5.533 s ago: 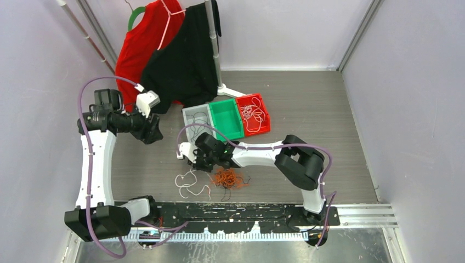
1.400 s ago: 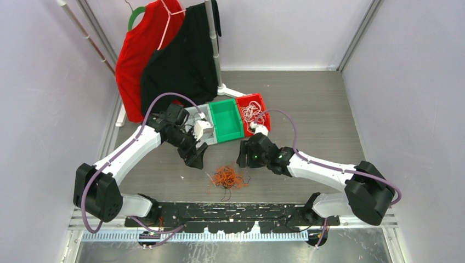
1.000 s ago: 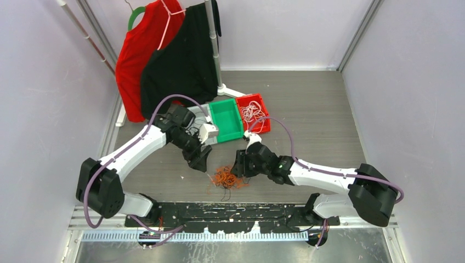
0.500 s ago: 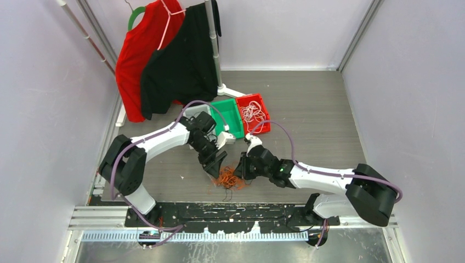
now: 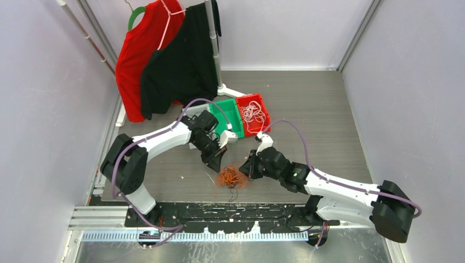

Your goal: Untangle the cables

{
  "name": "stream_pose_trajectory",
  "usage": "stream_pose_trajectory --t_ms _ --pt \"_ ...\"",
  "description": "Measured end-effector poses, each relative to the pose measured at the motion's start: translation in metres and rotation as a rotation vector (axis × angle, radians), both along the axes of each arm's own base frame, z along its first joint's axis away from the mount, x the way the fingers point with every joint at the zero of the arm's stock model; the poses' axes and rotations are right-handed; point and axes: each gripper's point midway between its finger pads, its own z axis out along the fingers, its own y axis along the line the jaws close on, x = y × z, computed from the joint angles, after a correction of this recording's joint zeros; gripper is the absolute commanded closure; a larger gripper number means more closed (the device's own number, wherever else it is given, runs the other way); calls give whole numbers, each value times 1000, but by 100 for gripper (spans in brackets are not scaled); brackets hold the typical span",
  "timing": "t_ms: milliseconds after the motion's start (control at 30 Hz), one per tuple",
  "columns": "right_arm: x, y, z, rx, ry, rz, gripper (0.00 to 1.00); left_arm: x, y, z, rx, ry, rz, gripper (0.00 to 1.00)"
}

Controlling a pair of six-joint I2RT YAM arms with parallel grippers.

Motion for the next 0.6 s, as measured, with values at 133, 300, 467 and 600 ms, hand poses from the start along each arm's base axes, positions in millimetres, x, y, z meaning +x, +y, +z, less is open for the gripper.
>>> stream_pose_trajectory --t_ms 133,300,467,600 --pt "4 -12 20 25 -54 -37 99 -4 14 11 12 -77 -37 100" --pt "8 -24 54 92 -150 -62 99 -8 36 37 19 -209 -74 69" --pt "6 -13 75 132 -175 0 99 -8 43 62 -8 -284 -50 23" --pt "4 15 90 163 -156 97 99 -5 32 91 -81 -315 -32 20"
